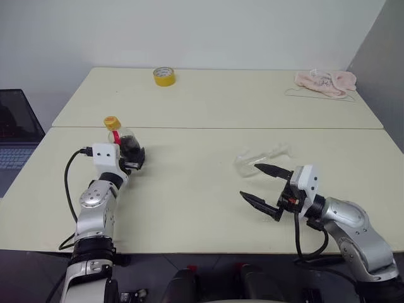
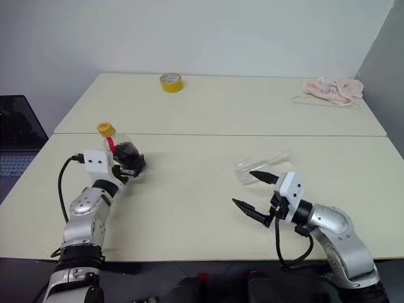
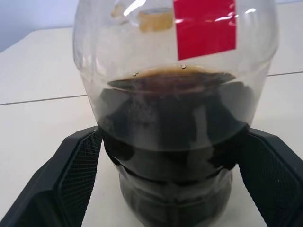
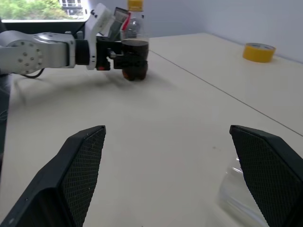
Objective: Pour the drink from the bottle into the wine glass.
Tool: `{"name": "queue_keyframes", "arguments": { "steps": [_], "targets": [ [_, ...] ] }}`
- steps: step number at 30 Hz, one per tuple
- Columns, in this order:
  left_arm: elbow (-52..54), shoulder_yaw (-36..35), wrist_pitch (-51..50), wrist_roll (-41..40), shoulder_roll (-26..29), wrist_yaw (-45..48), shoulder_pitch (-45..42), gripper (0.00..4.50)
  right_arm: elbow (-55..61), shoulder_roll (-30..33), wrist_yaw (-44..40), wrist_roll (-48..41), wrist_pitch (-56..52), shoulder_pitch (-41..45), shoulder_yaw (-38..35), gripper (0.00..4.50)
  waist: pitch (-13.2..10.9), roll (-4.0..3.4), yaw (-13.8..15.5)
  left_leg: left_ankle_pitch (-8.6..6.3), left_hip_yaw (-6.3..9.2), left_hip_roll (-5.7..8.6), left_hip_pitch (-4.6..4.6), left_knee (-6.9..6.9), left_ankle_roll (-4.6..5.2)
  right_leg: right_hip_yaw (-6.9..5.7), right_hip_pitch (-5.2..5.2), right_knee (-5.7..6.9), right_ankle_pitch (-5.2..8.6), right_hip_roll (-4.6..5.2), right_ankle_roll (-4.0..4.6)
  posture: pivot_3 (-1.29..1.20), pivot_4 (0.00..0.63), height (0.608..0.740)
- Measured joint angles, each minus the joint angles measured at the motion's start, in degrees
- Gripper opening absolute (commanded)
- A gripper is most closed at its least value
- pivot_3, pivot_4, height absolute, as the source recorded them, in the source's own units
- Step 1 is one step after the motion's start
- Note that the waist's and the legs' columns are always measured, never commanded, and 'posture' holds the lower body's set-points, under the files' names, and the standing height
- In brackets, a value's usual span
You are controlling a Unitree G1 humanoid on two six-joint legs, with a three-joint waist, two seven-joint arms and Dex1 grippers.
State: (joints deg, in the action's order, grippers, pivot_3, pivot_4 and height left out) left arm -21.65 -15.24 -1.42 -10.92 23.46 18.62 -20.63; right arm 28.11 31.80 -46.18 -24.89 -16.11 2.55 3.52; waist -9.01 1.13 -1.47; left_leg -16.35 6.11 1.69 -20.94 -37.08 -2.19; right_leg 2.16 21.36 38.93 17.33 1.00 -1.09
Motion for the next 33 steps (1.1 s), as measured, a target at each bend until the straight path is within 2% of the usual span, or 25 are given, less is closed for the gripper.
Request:
{"name": "queue_keyframes", "arguments": {
  "steps": [10, 19, 25, 28, 33],
  "targets": [
    [-1.5, 0.9, 0.7, 0.8, 0.1, 1.0, -1.5, 4.46, 0.6, 2.5, -4.0, -1.5, -4.1, 8.3, 2.2, 4.5, 0.0, 0.08, 0.0, 0.0, -0.01, 0.0, -0.01, 0.0, 0.0, 0.01, 0.01, -0.01, 0.0, 0.01, 0.0, 0.0, 0.15, 0.74],
    [-1.6, 1.3, 0.7, 0.8, 0.1, 1.3, -1.5, 4.46, -2.2, -1.4, -2.3, -4.9, -8.5, 14.0, 2.1, 4.5, -0.1, 0.1, 0.0, 0.0, -0.01, 0.0, -0.03, 0.0, -0.01, 0.02, 0.03, -0.02, 0.0, 0.03, 0.0, 0.0, 0.15, 0.74],
    [-1.6, 1.3, 0.7, 0.8, 0.1, 2.1, -1.5, 4.46, -2.4, -1.7, -2.1, -5.4, -9.0, 14.2, 2.1, 4.5, -0.1, 0.11, 0.0, 0.0, -0.01, 0.01, -0.04, 0.0, 0.0, 0.01, 0.04, -0.03, 0.0, 0.03, 0.0, 0.0, 0.15, 0.74],
    [-1.6, 1.3, 0.7, 0.7, 0.1, 2.3, -1.5, 3.86, -2.4, -1.9, -1.9, -5.4, -9.0, 14.2, 2.1, 4.5, -0.1, 0.1, 0.0, 0.0, -0.01, 0.01, -0.04, 0.0, 0.0, 0.0, 0.04, -0.03, 0.0, 0.03, 0.0, 0.0, 0.15, 0.74],
    [-1.7, 1.3, 0.7, 0.6, 0.1, 3.4, -1.5, 2.49, -2.4, -2.6, -1.1, -5.4, -9.0, 14.2, 2.2, 4.5, -0.1, 0.11, 0.0, 0.0, -0.01, 0.01, -0.04, 0.0, 0.0, 0.01, 0.04, -0.03, 0.0, 0.03, 0.0, 0.0, 0.15, 0.74]
  ]
}}
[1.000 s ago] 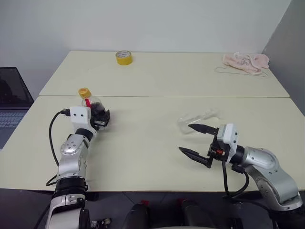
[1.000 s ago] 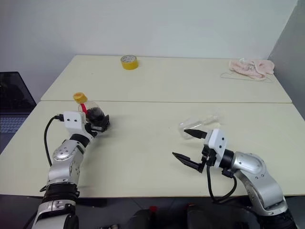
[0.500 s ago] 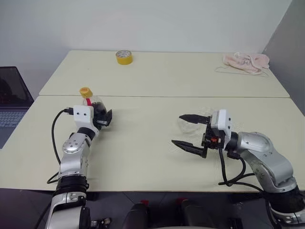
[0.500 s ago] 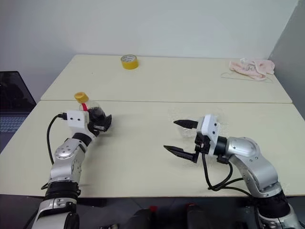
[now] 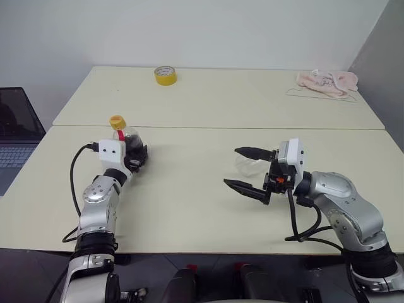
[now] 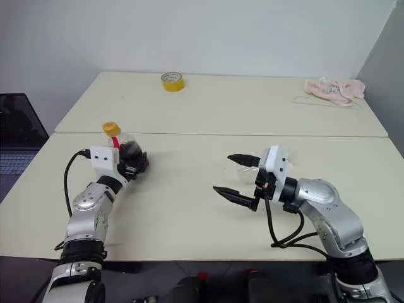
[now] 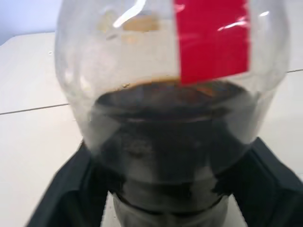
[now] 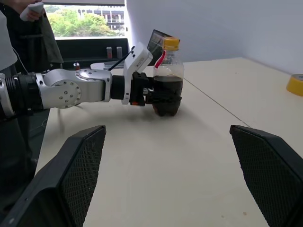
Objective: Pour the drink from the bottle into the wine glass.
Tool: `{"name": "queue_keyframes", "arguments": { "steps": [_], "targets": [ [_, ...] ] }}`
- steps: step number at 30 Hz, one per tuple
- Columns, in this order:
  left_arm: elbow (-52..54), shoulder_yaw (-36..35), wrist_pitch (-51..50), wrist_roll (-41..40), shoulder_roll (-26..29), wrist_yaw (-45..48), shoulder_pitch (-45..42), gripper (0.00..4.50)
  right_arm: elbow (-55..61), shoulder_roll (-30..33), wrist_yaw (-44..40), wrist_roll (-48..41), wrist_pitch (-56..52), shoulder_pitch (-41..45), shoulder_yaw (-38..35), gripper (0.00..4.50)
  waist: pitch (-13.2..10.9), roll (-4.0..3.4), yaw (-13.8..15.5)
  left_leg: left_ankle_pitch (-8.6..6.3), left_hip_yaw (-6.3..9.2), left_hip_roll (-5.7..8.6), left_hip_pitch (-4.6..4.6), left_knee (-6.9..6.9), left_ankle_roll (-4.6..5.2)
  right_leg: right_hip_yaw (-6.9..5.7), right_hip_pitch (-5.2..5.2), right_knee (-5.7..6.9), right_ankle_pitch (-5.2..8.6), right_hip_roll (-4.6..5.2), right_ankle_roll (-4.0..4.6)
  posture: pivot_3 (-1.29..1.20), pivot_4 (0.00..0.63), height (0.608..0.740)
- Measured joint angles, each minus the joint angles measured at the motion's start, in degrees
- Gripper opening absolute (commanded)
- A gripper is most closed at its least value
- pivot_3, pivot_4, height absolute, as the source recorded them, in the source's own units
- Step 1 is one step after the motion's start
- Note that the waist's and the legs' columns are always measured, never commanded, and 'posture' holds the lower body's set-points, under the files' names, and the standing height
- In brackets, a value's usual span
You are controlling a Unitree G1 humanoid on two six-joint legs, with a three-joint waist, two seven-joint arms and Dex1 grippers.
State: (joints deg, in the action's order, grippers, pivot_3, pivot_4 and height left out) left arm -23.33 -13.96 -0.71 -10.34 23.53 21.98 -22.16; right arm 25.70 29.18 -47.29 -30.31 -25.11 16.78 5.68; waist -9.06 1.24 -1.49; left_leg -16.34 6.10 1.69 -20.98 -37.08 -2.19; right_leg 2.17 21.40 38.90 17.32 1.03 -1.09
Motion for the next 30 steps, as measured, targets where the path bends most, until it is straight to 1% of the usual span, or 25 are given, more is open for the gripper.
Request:
{"name": "queue_keyframes", "arguments": {
  "steps": [2, 3, 5, 10, 14, 18, 21, 26, 30],
  "targets": [
    [0.0, 0.0, 0.0, 0.0, 0.0, 0.2, 0.0, 2.08, 0.0, -0.2, 0.1, 0.0, 0.0, 0.0, 0.0, 4.5, 0.0, 0.0, 0.0, 0.0, 0.01, 0.0, 0.0, 0.0, 0.0, -0.01, 0.0, 0.0, 0.0, 0.0, 0.0, 0.0, 0.15, 0.74],
    [0.0, 0.0, 0.0, 0.0, 0.0, 0.3, 0.0, 1.96, 0.0, -0.3, 0.2, 0.0, 0.0, 0.0, 0.0, 4.5, 0.0, 0.0, 0.0, 0.0, 0.01, 0.0, 0.0, 0.0, 0.0, -0.01, 0.01, 0.0, 0.0, 0.0, 0.0, 0.0, 0.15, 0.74],
    [0.0, 0.0, 0.0, 0.0, 0.0, 0.5, 0.0, 1.85, 0.0, -0.4, 0.5, 0.0, 0.0, 0.1, 0.1, 4.5, 0.0, 0.0, 0.0, 0.0, 0.01, 0.0, 0.0, 0.0, 0.0, -0.01, 0.01, 0.0, 0.0, 0.0, 0.0, 0.0, 0.15, 0.74],
    [1.4, 0.1, -0.2, 0.2, 0.0, 1.1, 0.9, 1.81, 0.5, -0.7, 2.5, 0.0, -1.2, 0.5, 0.1, 4.5, 0.0, 0.0, 0.0, 0.0, -0.01, 0.0, 0.0, 0.01, 0.0, 0.01, 0.01, 0.0, 0.0, 0.0, 0.0, 0.0, 0.15, 0.74],
    [8.9, 2.6, -4.4, 1.4, -0.2, 0.5, 4.0, 1.78, 2.8, -1.1, 6.9, -0.2, -5.8, 2.2, -0.1, 4.5, 0.0, 0.0, 0.0, 0.0, 0.01, 0.0, -0.04, 0.02, 0.0, 0.03, 0.05, -0.02, 0.0, 0.01, 0.0, 0.0, 0.15, 0.74],
    [19.1, 6.7, -12.1, 2.0, -3.1, -1.5, 6.6, 1.71, 5.6, -2.6, 11.1, -2.3, -10.5, 3.4, -0.6, 4.5, 0.0, 0.01, 0.3, 0.0, 0.03, 0.0, -0.08, 0.01, 0.0, 0.01, 0.04, -0.03, 0.0, 0.02, 0.0, 0.0, 0.15, 0.74],
    [24.0, 9.8, -16.5, 2.6, -5.2, -2.7, 7.3, 1.71, 6.7, -3.0, 13.3, -2.5, -13.0, 4.6, -0.6, 4.5, 0.0, 0.02, 0.3, 0.0, 0.03, 0.01, -0.08, 0.01, 0.0, 0.0, 0.04, -0.02, 0.0, 0.01, 0.0, 0.0, 0.15, 0.74],
    [28.8, 14.7, -20.2, 4.3, -8.8, -5.0, 8.0, 1.69, 6.1, -6.5, 19.3, -0.8, -16.9, 8.4, 1.0, 4.5, 0.0, 0.02, 0.0, 0.0, 0.01, 0.0, -0.07, 0.04, 0.0, 0.01, 0.08, 0.0, 0.0, 0.0, 0.0, 0.0, 0.15, 0.74],
    [30.7, 17.9, -20.5, 6.1, -9.2, -5.1, 8.2, 1.68, 2.8, -9.6, 23.6, 0.4, -20.7, 12.1, 2.3, 4.5, 0.0, 0.01, -0.2, 0.01, -0.02, 0.0, -0.08, 0.06, -0.01, 0.03, 0.13, 0.02, 0.0, -0.01, 0.0, 0.0, 0.15, 0.74]
  ]
}}
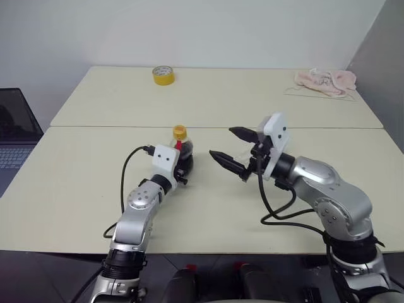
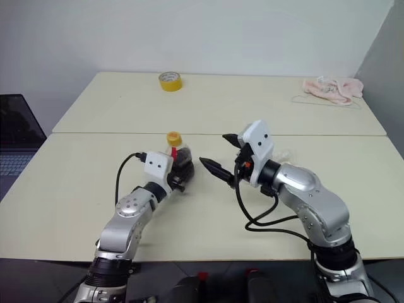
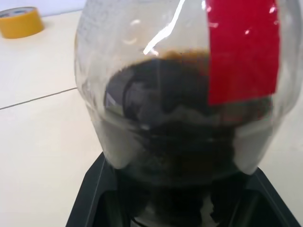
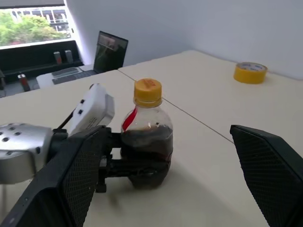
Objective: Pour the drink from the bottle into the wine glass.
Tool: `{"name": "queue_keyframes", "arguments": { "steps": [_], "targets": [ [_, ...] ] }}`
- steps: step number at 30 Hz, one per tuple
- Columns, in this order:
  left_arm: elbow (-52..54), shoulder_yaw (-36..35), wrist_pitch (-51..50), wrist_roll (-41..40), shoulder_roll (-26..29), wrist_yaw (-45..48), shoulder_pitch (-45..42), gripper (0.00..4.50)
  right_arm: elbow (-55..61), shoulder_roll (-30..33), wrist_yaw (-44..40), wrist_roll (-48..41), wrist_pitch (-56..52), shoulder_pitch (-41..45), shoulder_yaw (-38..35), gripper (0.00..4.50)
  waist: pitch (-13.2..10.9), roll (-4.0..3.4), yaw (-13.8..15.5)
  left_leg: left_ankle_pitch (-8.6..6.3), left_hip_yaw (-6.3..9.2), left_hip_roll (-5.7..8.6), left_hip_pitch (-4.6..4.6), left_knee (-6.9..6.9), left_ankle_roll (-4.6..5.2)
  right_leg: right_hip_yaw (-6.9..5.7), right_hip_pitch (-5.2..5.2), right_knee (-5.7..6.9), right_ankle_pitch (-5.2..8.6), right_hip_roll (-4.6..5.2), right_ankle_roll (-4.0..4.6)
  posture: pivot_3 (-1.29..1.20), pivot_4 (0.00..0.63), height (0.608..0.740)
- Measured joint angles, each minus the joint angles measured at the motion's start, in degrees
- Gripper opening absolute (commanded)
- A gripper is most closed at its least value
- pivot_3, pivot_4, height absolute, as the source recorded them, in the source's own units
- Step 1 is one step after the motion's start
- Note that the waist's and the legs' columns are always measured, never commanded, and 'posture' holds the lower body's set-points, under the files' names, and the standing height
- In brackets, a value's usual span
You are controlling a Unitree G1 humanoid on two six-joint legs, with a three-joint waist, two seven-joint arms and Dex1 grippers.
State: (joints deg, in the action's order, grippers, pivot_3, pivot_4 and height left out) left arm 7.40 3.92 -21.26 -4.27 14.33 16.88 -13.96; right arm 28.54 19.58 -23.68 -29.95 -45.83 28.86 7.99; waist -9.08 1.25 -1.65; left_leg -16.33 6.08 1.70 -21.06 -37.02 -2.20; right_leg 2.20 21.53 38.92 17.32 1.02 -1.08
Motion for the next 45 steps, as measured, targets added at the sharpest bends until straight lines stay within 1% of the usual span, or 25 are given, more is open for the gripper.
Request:
{"name": "queue_keyframes", "arguments": {
  "steps": [6, 9, 12, 15, 20, 25, 27, 28, 35, 36, 45],
  "targets": [
    [1.0, 2.1, 0.6, 2.2, 0.2, 0.0, 0.0, 1.66, -1.6, -3.3, 2.2, -0.7, -6.0, 3.6, 0.1, 4.5, 0.0, -0.01, 0.0, 0.0, 0.0, 0.0, -0.13, -0.01, 0.0, 0.0, 0.13, 0.0, 0.0, 0.0, 0.0, 0.0, 0.15, 0.74],
    [1.0, 2.9, 1.3, 3.3, 0.2, 0.0, 0.0, 1.66, -2.9, -5.1, 3.1, -0.4, -7.2, 5.4, 0.2, 4.5, 0.0, -0.01, 0.0, 0.0, 0.0, 0.0, -0.21, -0.02, 0.01, 0.0, 0.22, 0.03, 0.0, 0.0, 0.01, 0.0, 0.15, 0.74],
    [1.0, 3.7, 2.3, 4.2, 0.0, 0.0, -0.1, 1.66, -4.3, -7.7, 4.8, 0.4, -7.4, 7.6, 1.2, 4.5, 0.0, -0.01, 0.0, 0.01, 0.01, 0.0, -0.34, -0.02, -0.01, -0.01, 0.38, 0.06, -0.01, 0.0, 0.01, 0.0, 0.15, 0.74],
    [1.1, 4.4, 3.0, 4.7, -0.2, 0.0, 0.0, 1.62, -5.6, -9.7, 6.0, 1.7, -7.4, 8.4, 2.5, 4.5, 0.0, -0.01, 0.0, 0.07, 0.02, 0.0, -0.69, -0.12, -0.08, -0.03, 0.68, 0.1, -0.02, 0.0, 0.02, 0.0, 0.15, 0.74],
    [1.1, 4.6, 3.1, 5.3, -0.3, 0.0, 0.2, 1.6, -7.8, -10.7, 6.3, 4.0, -6.6, 8.4, 4.4, 4.5, 0.0, -0.01, 0.0, 0.06, 0.02, 0.01, -0.75, -0.15, -0.07, -0.03, 0.73, 0.1, -0.03, 0.01, 0.03, 0.0, 0.15, 0.74],
    [1.1, 4.6, 3.3, 5.5, -0.5, 0.0, 0.2, 1.58, -9.6, -11.2, 6.3, 6.1, -4.6, 8.4, 4.6, 4.5, 0.0, -0.01, 0.0, 0.04, 0.03, 0.01, -0.74, -0.14, -0.02, -0.04, 0.72, 0.11, -0.03, 0.01, 0.03, 0.0, 0.15, 0.74],
    [1.1, 4.6, 3.6, 5.5, -0.5, 0.0, 0.5, 1.58, -10.1, -11.6, 6.3, 6.5, -3.9, 8.4, 4.5, 4.11, 0.0, -0.01, -0.1, 0.04, 0.02, 0.01, -0.74, -0.13, -0.02, -0.04, 0.73, 0.11, -0.03, 0.01, 0.03, 0.0, 0.15, 0.74],
    [1.1, 4.6, 3.9, 5.5, -0.5, 0.0, 0.6, 1.58, -10.3, -11.9, 6.3, 6.6, -3.5, 8.4, 4.4, 3.83, 0.0, -0.01, -0.1, 0.04, 0.03, 0.01, -0.74, -0.12, -0.02, -0.04, 0.73, 0.11, -0.03, 0.01, 0.03, 0.0, 0.15, 0.74],
    [1.1, 4.5, 4.0, 5.5, -0.4, 0.0, 1.0, 1.55, -10.4, -12.6, 5.4, 6.4, -3.2, 8.4, 4.4, 1.44, 0.0, -0.01, -0.1, 0.04, 0.04, 0.01, -0.74, -0.13, -0.02, -0.06, 0.73, 0.11, -0.03, 0.01, 0.03, 0.0, 0.15, 0.74],
    [1.1, 4.5, 4.0, 5.5, -0.4, 0.0, 1.0, 1.55, -10.5, -12.5, 5.3, 6.5, -3.2, 8.4, 4.4, 1.23, 0.0, -0.01, -0.1, 0.04, 0.04, 0.01, -0.74, -0.14, -0.02, -0.05, 0.73, 0.11, -0.03, 0.01, 0.03, 0.0, 0.15, 0.74],
    [1.5, 4.1, 4.1, 5.2, 0.2, 0.5, 0.9, 1.11, -10.5, -11.6, 3.2, 6.5, -2.3, 8.4, 4.4, 1.22, 0.0, -0.01, -0.1, 0.04, 0.03, 0.01, -0.74, -0.13, -0.01, -0.05, 0.73, 0.11, -0.03, 0.01, 0.03, 0.0, 0.15, 0.74]
  ]
}}
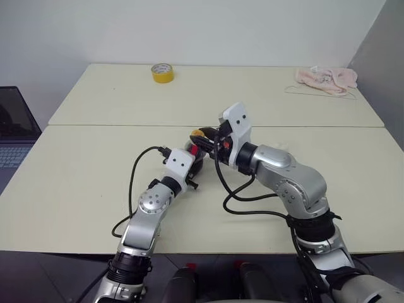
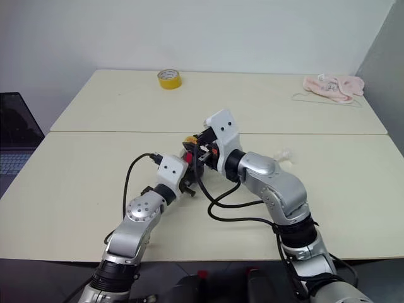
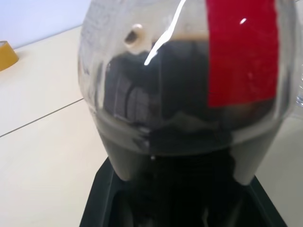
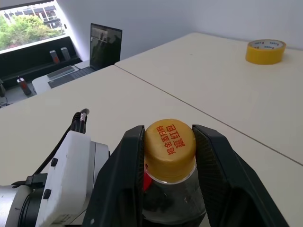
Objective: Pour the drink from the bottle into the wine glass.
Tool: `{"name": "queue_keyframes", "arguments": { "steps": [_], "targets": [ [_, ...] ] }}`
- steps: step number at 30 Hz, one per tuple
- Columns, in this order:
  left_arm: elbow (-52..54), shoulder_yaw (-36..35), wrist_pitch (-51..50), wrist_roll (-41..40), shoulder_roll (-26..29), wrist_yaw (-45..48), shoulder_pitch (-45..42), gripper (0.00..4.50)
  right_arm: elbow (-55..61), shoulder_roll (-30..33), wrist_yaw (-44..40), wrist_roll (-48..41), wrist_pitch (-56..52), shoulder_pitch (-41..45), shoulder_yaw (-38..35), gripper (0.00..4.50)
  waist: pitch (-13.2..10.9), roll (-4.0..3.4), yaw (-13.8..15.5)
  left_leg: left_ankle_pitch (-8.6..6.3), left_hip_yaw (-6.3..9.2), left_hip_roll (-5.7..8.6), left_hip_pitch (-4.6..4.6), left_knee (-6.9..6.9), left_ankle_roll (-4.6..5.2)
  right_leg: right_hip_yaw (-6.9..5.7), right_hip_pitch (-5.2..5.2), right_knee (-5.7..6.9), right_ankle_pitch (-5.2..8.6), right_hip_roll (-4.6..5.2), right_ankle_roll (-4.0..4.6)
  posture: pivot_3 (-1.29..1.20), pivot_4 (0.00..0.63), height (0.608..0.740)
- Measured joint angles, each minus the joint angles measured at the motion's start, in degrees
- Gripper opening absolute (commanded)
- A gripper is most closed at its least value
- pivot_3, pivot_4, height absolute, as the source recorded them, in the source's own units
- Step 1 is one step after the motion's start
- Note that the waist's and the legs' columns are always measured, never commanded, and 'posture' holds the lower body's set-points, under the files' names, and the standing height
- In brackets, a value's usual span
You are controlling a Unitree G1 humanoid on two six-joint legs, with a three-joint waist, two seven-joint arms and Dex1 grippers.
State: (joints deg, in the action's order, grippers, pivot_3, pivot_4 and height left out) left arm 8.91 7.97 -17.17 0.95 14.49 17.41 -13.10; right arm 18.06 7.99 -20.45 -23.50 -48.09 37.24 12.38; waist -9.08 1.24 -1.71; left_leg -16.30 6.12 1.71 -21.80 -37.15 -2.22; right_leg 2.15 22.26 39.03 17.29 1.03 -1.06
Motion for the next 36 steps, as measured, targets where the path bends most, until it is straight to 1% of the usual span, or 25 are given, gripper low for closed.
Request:
{"name": "queue_keyframes", "arguments": {
  "steps": [2, 8, 12, 15, 17, 19, 25, 26, 28, 29, 33, 34, 35, 36],
  "targets": [
    [0.9, -0.5, -0.2, -1.2, 1.1, 2.0, -0.1, 1.05, 0.0, 0.8, -2.0, -0.1, 1.5, 0.0, 0.0, 1.22, 0.0, 0.0, 0.0, 0.0, 0.0, 0.0, 0.0, 0.0, 0.0, 0.0, 0.0, 0.0, 0.0, 0.0, 0.0, 0.0, 0.15, 0.74],
    [5.9, -3.9, -3.1, -10.1, 11.1, 15.5, -1.0, 1.01, -0.9, 4.3, -12.6, -1.8, 9.0, 0.8, 0.0, 1.22, 0.0, -0.03, -0.2, -0.01, 0.0, -0.01, 0.03, 0.03, 0.03, -0.03, -0.01, -0.01, 0.0, -0.02, 0.0, 0.0, 0.15, 0.74],
    [9.3, -7.5, -8.3, -21.2, 16.9, 26.1, -1.1, 1.0, -2.7, 5.6, -21.1, -3.7, 14.6, 2.6, -0.1, 1.22, 0.0, -0.04, -0.2, -0.01, 0.02, -0.01, 0.01, 0.02, 0.03, -0.05, -0.02, -0.03, 0.0, -0.02, 0.0, 0.0, 0.15, 0.74],
    [11.3, -9.0, -11.6, -27.7, 20.0, 31.8, -0.8, 0.98, -3.0, 6.5, -26.0, -5.8, 16.7, 3.5, -0.4, 1.22, 0.0, -0.05, -0.2, -0.02, 0.03, -0.02, 0.01, 0.01, 0.04, -0.04, -0.02, -0.04, 0.0, -0.01, 0.0, 0.0, 0.15, 0.74],
    [12.0, -9.4, -13.0, -30.6, 21.4, 34.7, -0.4, 0.98, -3.3, 7.4, -29.0, -6.9, 17.4, 4.3, -0.5, 1.22, 0.0, -0.05, -0.2, -0.02, 0.05, -0.02, 0.02, 0.0, 0.05, -0.06, -0.02, -0.03, 0.0, -0.01, 0.0, 0.0, 0.15, 0.74],
    [12.6, -9.3, -13.8, -32.0, 22.6, 36.5, -0.2, 0.98, -3.2, 8.4, -31.5, -7.2, 17.9, 4.5, -0.5, 1.22, 0.0, -0.06, -0.2, -0.02, 0.06, -0.02, 0.03, 0.01, 0.05, -0.05, -0.02, -0.03, 0.0, -0.01, 0.0, 0.0, 0.15, 0.74],
    [12.3, -8.1, -13.5, -32.1, 21.2, 36.3, -0.3, 0.98, -3.2, 10.0, -32.8, -8.1, 17.1, 4.8, -0.7, 1.22, 0.0, -0.06, -0.1, -0.01, 0.06, -0.02, 0.02, 0.0, 0.04, -0.04, -0.02, -0.03, 0.0, -0.01, 0.01, 0.0, 0.15, 0.74],
    [12.2, -7.8, -13.3, -31.8, 20.8, 35.8, -0.3, 0.98, -3.2, 10.3, -32.8, -8.2, 16.9, 4.8, -0.7, 1.57, 0.0, -0.06, -0.1, -0.01, 0.06, -0.02, 0.02, 0.0, 0.04, -0.04, -0.02, -0.03, 0.0, -0.01, 0.01, 0.0, 0.15, 0.74],
    [11.5, -6.6, -12.7, -30.5, 18.2, 33.8, 0.1, 0.96, -3.0, 10.8, -31.6, -6.8, 17.8, 4.7, -0.9, 2.33, 0.0, -0.06, -0.1, -0.01, 0.03, -0.02, 0.02, 0.0, 0.04, -0.01, -0.02, -0.04, 0.0, -0.01, 0.01, 0.0, 0.15, 0.74],
    [11.2, -5.8, -12.7, -30.1, 17.7, 33.3, 0.4, 0.95, -2.8, 10.8, -31.1, -6.6, 18.1, 4.7, -1.1, 2.53, 0.0, -0.06, -0.1, -0.01, 0.03, -0.02, 0.02, 0.0, 0.04, -0.01, -0.02, -0.03, 0.0, -0.01, 0.01, 0.0, 0.15, 0.74],
    [10.7, -4.8, -11.8, -27.8, 14.6, 29.6, 1.5, 0.94, -1.3, 10.5, -28.2, -4.2, 19.1, 3.2, -1.0, 3.87, 0.0, -0.06, -0.1, -0.01, 0.07, -0.02, 0.0, 0.0, 0.04, -0.04, 0.0, -0.02, 0.0, -0.01, 0.01, 0.0, 0.15, 0.74],
    [10.7, -4.8, -10.9, -26.8, 13.3, 27.9, 1.6, 0.93, -0.9, 10.1, -26.7, -3.5, 19.1, 2.3, -1.0, 4.26, 0.0, -0.06, 0.0, -0.01, 0.06, -0.02, 0.01, -0.01, 0.04, -0.03, -0.02, -0.02, 0.0, -0.01, 0.01, 0.0, 0.15, 0.74],
    [10.7, -4.8, -9.8, -25.8, 12.0, 26.3, 1.6, 0.93, -0.5, 9.5, -25.1, -2.6, 19.1, 1.4, -0.9, 4.5, 0.0, -0.06, 0.0, -0.01, 0.06, -0.02, 0.0, -0.02, 0.04, -0.02, -0.02, -0.02, 0.0, -0.01, 0.01, 0.0, 0.15, 0.74],
    [10.5, -4.6, -8.4, -24.3, 10.5, 24.4, 1.6, 0.93, -0.4, 8.7, -23.0, -1.8, 19.0, 0.6, -0.8, 4.5, 0.0, -0.06, 0.1, -0.01, 0.04, -0.02, 0.0, -0.03, 0.03, 0.0, -0.01, -0.02, 0.0, -0.01, 0.01, 0.0, 0.15, 0.74]
  ]
}}
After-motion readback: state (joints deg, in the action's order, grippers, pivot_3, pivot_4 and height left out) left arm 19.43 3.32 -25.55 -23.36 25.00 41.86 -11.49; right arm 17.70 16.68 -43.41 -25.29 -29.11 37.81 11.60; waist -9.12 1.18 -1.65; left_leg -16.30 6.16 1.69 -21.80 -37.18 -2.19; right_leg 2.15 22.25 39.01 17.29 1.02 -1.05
